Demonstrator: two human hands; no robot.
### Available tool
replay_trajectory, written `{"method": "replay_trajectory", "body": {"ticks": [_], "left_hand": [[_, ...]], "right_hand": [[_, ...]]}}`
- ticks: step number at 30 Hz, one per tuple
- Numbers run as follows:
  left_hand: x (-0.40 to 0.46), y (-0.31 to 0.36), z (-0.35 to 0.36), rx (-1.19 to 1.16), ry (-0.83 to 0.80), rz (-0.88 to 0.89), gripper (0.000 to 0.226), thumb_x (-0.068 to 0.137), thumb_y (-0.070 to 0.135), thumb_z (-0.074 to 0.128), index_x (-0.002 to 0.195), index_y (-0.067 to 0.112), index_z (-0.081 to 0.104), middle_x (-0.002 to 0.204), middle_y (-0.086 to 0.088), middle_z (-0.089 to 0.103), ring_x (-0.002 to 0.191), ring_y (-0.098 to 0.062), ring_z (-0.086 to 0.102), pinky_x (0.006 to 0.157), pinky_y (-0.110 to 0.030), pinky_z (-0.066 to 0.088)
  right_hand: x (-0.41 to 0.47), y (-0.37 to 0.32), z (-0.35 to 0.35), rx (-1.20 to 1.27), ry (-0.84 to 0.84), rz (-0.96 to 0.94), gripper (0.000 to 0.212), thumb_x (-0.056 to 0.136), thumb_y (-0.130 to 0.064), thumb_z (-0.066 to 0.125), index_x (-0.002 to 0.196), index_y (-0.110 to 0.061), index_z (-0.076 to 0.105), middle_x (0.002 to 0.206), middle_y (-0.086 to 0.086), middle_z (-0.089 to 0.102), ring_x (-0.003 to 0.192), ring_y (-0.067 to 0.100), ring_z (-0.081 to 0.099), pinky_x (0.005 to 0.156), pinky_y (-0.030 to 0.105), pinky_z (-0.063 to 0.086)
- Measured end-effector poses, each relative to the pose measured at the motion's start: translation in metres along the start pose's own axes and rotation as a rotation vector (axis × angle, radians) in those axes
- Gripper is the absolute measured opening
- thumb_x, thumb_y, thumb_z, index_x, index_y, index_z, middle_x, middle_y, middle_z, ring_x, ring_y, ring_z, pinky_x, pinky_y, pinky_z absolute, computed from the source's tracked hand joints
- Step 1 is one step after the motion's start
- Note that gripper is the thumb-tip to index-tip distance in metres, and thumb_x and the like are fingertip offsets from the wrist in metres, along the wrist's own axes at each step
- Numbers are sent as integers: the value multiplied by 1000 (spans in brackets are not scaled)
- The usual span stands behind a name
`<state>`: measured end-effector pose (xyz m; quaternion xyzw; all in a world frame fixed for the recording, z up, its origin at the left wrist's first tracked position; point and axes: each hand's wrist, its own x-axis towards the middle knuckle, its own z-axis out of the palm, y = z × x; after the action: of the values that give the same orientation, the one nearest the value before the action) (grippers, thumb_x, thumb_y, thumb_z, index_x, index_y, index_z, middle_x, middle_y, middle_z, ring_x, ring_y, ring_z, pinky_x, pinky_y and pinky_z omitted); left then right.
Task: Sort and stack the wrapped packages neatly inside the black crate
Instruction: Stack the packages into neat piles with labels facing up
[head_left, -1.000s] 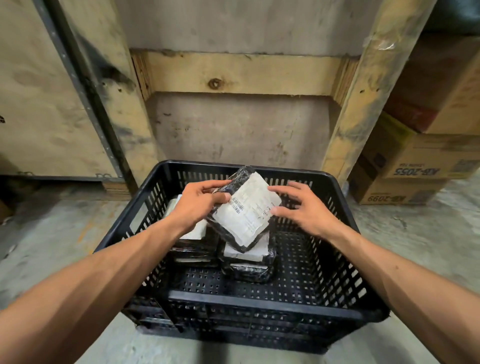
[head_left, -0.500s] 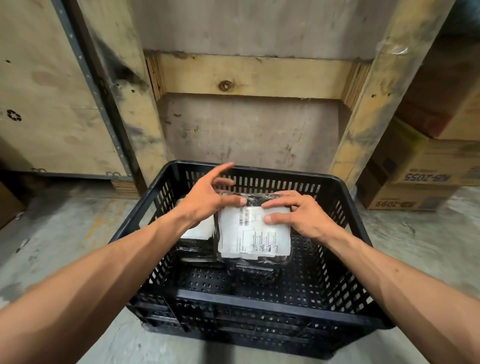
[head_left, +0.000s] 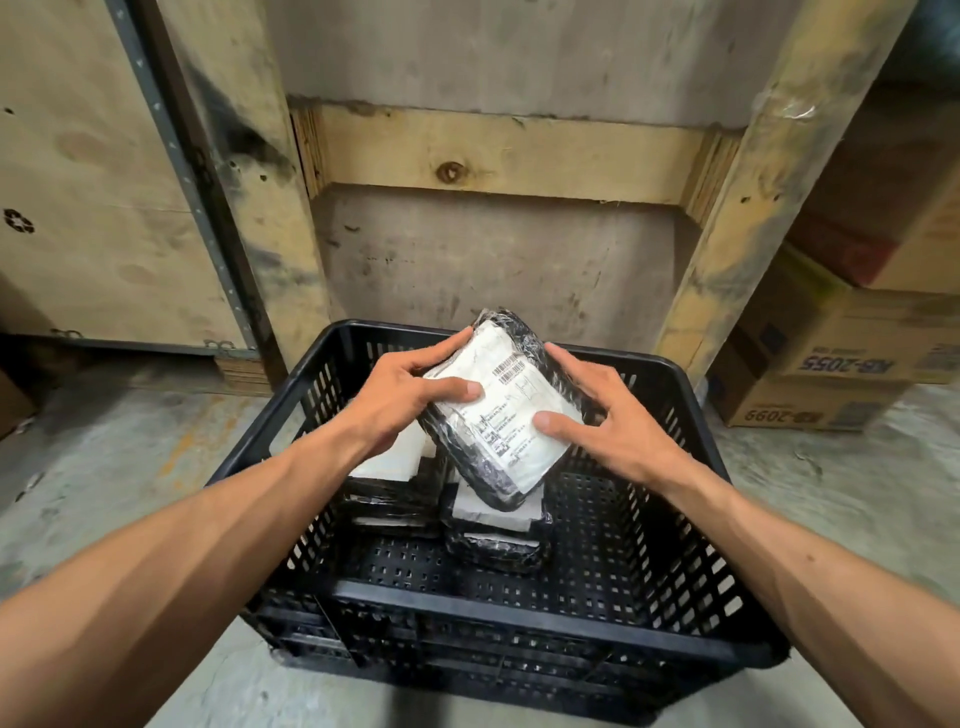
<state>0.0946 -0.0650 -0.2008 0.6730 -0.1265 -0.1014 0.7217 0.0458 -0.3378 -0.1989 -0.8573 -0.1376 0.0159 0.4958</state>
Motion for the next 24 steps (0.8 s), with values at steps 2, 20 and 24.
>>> {"method": "replay_trajectory", "body": {"ticks": [2, 20, 24], "left_hand": [[1, 5, -4, 44, -34, -22, 61, 56, 18, 95, 114, 28, 79, 122, 5, 74, 113, -14, 69, 86, -19, 55], [-8, -19, 32, 170, -37, -45, 117, 73, 28, 92, 157, 48, 13, 121, 35, 61, 109, 7, 66, 77, -13, 56], [-10, -19, 27, 448, -278, -172, 151, 59, 34, 98, 156, 42, -19, 145, 29, 43, 119, 14, 53, 103, -12, 38]], "right_hand": [[4, -9, -3, -1, -48, -23, 86, 74, -67, 79, 143, -73, 29, 152, -18, 34, 127, -1, 43, 101, 23, 35], [-3, 13, 18, 222, -73, 88, 108, 75, -54, 87, 151, -67, 11, 160, -21, 37, 141, 3, 45, 119, 43, 36], [-10, 29, 20, 230, -91, 151, 112, 78, -44, 88, 157, -58, 10, 152, -22, 47, 134, -1, 52, 116, 36, 40]]}}
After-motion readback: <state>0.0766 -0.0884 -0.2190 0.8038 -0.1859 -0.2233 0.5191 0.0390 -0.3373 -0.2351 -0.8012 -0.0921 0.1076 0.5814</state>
